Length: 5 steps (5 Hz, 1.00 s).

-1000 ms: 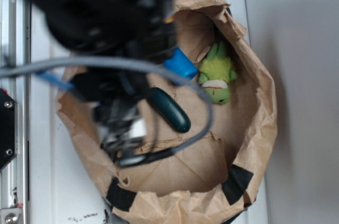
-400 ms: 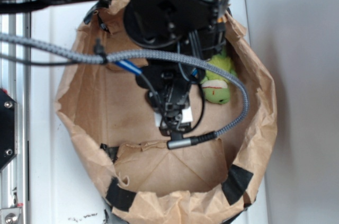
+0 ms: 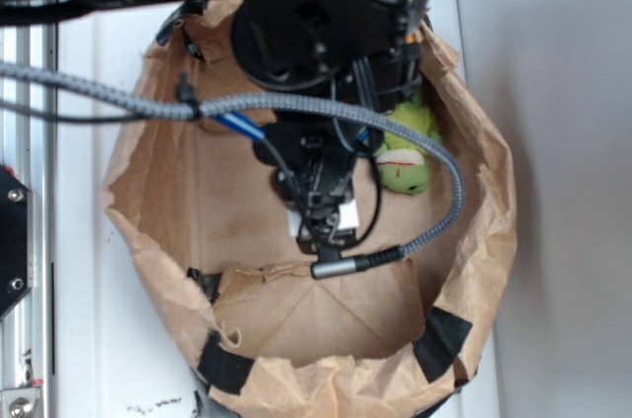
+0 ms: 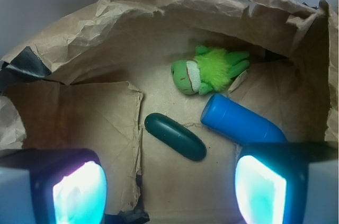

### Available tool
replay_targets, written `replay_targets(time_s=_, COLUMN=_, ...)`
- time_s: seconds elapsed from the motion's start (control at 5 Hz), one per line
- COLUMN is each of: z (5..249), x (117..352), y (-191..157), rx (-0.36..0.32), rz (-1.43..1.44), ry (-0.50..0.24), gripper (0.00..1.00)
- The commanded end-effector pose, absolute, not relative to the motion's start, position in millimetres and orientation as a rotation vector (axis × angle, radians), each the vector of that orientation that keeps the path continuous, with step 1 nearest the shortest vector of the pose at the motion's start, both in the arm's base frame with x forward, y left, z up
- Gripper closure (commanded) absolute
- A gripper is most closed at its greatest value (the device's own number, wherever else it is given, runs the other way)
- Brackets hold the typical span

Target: Grab the blue bottle.

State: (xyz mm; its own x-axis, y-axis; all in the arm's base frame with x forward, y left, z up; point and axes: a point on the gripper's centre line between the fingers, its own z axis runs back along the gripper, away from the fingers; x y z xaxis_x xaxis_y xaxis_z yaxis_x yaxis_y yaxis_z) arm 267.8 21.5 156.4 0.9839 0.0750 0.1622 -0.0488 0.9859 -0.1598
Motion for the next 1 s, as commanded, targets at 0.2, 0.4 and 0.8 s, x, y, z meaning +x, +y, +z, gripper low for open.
replay_targets(time_s=0.2, z=118.2, x=311.3, y=39.5, rx=-0.137, rz=-0.147, ry=-0.162, gripper=0.00)
replay_targets(time_s=0.4, z=90.8, x=331.1, y=36.9, rx=-0.113, rz=-0.340, ry=-0.135, gripper=0.00)
replay_targets(time_s=0.8, z=115.7, x=329.5, y=30.6, rx=-0.160, rz=-0.626, ry=-0.131, gripper=0.00)
